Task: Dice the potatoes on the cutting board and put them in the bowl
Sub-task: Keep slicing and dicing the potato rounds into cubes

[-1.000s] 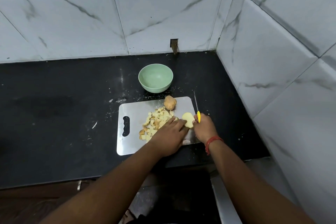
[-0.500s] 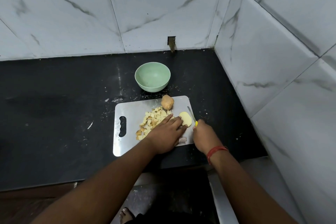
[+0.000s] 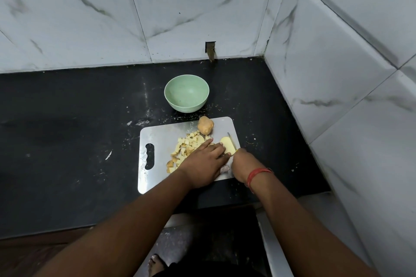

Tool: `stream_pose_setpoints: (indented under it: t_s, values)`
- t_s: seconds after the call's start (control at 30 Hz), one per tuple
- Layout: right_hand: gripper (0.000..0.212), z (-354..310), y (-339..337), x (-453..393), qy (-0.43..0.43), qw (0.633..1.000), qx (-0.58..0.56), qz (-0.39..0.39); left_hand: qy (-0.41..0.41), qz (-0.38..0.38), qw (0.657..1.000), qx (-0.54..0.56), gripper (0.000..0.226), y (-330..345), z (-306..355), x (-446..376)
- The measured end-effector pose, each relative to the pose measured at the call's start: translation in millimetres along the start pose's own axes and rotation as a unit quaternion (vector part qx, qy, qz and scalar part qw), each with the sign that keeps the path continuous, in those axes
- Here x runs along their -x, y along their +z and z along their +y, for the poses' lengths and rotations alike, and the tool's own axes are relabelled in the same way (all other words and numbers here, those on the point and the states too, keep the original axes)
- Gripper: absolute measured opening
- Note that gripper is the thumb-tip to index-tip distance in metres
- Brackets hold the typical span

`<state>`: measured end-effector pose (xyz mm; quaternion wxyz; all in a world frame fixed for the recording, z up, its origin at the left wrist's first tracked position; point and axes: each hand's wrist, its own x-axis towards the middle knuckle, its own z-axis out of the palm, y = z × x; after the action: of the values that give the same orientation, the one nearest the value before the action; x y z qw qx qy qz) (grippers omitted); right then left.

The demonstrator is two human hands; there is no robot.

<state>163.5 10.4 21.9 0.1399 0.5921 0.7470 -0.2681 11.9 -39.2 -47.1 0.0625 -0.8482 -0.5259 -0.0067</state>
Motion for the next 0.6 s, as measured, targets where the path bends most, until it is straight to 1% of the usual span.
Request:
stream_pose_setpoints:
  t_s: [0.03, 0.1, 0.2, 0.27, 0.37, 0.5, 0.6]
  values:
    - [0.034, 3.9, 1.4, 2.6, -0.013, 1.000, 0.005, 0.005, 0.000, 0.005, 1.000, -0.006, 0.055, -0.6, 0.6, -0.4]
    - [0.034, 7.7, 6.4, 5.1, -0.010, 1.000, 0.010, -0.005, 0.000, 0.020, 1.000, -0.016, 0.055, -1.6, 1.7, -1.2]
    - [0.046, 8.8, 14.7, 12.4, 0.042, 0.998, 0.023, -0.043, -0.004, 0.028, 0.999, -0.021, 0.053, -0.2, 1.9, -1.8]
    - [0.048, 16.6, 21.2, 18.9, 0.059, 0.997, 0.003, -0.043, -0.006, 0.027, 0.999, -0.019, 0.052, 2.1, 1.9, -1.5]
    - [0.037, 31.6, 30.1, 32.0, 0.025, 0.999, -0.007, -0.037, -0.008, 0.028, 0.999, -0.020, 0.049, 4.5, 2.1, -1.3]
    - [0.028, 46.9, 40.6, 46.2, 0.031, 0.998, -0.022, -0.046, -0.015, 0.025, 1.000, -0.006, 0.047, 6.1, 1.4, -0.6]
    - [0.014, 55.9, 40.0, 53.2, 0.013, 0.999, -0.019, -0.045, -0.016, 0.018, 1.000, 0.000, 0.047, 6.4, 1.8, 0.0]
